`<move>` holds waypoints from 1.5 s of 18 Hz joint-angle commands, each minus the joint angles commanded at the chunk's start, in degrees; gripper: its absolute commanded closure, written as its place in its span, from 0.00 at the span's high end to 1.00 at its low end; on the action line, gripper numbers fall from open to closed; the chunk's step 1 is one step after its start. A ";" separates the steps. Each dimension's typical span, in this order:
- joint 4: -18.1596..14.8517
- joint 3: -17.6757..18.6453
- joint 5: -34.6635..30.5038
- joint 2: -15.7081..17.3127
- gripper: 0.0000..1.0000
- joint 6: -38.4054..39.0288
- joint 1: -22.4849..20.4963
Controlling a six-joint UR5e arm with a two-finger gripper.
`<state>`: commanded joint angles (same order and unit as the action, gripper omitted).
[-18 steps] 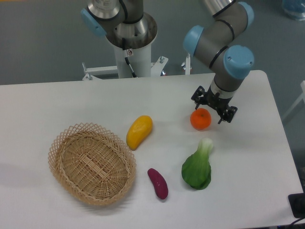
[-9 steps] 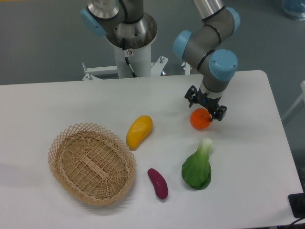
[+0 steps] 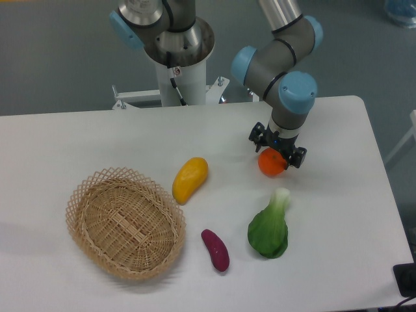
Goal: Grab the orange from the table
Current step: 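Close the gripper on the orange and lift it off the table, then carry the held orange up and away from the bok choy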
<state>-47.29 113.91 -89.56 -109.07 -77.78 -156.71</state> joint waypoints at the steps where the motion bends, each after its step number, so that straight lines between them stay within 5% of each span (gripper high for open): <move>1: 0.00 -0.17 0.00 -0.17 0.78 -0.09 0.00; 4: -0.17 -0.79 -0.09 -0.26 0.64 -0.26 0.00; 9: -2.28 -5.35 -0.09 0.09 0.63 -0.18 -0.09; 16: -14.67 -17.48 -0.09 -0.97 0.64 -0.09 0.96; 27: -16.35 -23.38 0.35 -2.99 0.63 -0.18 1.05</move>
<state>-63.63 90.53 -89.21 -112.06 -77.96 -155.65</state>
